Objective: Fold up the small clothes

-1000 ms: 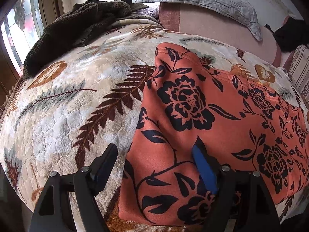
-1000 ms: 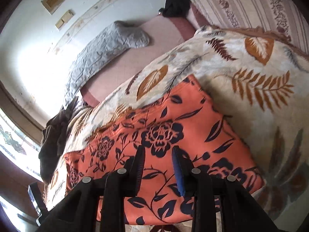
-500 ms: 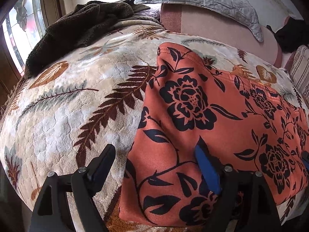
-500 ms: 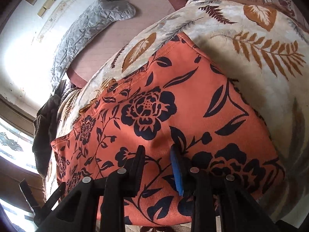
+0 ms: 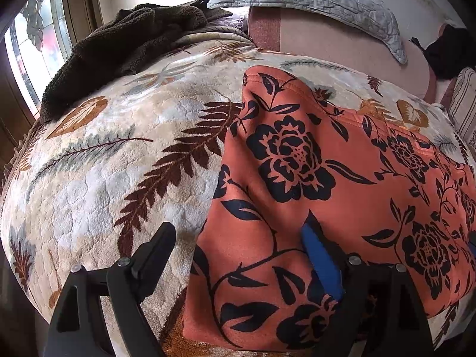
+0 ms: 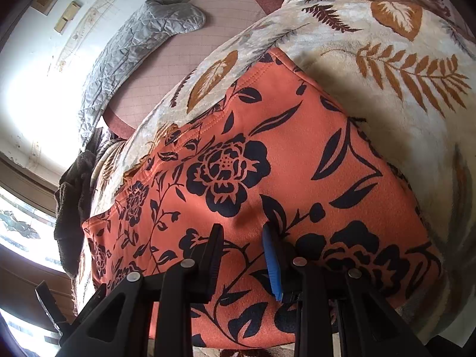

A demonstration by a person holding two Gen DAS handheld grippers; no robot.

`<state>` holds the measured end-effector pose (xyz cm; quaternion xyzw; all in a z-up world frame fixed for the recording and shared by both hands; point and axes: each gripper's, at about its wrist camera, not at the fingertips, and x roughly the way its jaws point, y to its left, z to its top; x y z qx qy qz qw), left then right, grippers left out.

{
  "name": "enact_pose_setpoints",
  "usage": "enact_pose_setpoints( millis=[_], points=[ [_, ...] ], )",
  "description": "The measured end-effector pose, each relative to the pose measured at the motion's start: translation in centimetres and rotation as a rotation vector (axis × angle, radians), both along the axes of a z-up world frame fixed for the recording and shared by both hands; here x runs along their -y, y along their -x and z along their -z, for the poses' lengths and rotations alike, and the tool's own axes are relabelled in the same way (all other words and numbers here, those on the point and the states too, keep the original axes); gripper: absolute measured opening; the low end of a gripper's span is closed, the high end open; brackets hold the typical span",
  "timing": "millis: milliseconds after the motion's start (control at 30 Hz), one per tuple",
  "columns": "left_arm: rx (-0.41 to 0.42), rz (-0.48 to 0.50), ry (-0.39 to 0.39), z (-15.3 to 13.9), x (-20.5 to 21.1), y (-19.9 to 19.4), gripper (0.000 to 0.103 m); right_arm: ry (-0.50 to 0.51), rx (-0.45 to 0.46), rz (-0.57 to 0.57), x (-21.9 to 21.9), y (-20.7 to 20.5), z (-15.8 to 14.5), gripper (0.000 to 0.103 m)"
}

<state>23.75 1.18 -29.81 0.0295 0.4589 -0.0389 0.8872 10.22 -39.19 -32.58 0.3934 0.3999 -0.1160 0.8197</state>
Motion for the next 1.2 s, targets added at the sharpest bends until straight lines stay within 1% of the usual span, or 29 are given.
enact_pose_setpoints(
  millis=[1200],
  points=[
    [0.009,-0.001,-0.009,0.06,0.16,-0.01,0.087,-0.008,0.001,0.010,-0.02,0.05,0.02,0.031]
  ],
)
